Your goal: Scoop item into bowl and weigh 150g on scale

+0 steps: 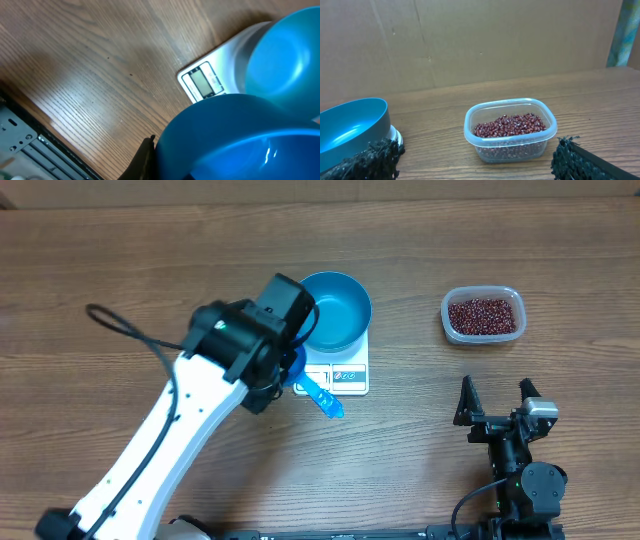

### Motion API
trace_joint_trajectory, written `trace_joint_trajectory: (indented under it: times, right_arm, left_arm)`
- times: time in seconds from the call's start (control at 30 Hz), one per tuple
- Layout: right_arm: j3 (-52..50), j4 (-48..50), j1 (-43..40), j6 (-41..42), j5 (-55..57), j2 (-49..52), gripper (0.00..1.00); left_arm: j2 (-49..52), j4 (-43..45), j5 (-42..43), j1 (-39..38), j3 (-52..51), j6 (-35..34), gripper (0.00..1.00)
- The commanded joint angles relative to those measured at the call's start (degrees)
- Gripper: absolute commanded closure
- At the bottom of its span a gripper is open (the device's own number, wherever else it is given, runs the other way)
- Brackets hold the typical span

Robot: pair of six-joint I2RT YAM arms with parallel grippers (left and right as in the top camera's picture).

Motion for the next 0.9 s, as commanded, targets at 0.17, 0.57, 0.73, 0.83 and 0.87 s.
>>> trace_joint_trajectory:
  times: [0.17,0.57,0.73,0.83,0.87]
  right_arm:
    - [-0.57,0.42,-0.22,0.04,0.55,-0.57,0.00]
    - [6.05,9.99,-0.22,6.19,-18.67,-0.57,0.00]
    - [22.38,-9.99,-0.22,7.72,-19.21,1.33,0.00]
    - [33.75,-21.44,-0.22,9.73,-19.21,6.58,0.00]
    - [37.40,-25.35,-0.22,11.23,-19.47,9.27,0.00]
  left_arm:
    - [3.78,1.29,0.15,-0.74,-0.72,-2.38,0.96]
    - [3.78,2.16,0.31,-0.74,-0.72,-2.40,0.96]
    - [3.78,2.16,0.28,-0.74,-0.72,-2.40,0.96]
    - [3.78,2.16,0.31,-0.74,-0.70,-2.40,0.96]
    - [3.78,2.19,0.31,-0.74,-0.70,-2.40,0.96]
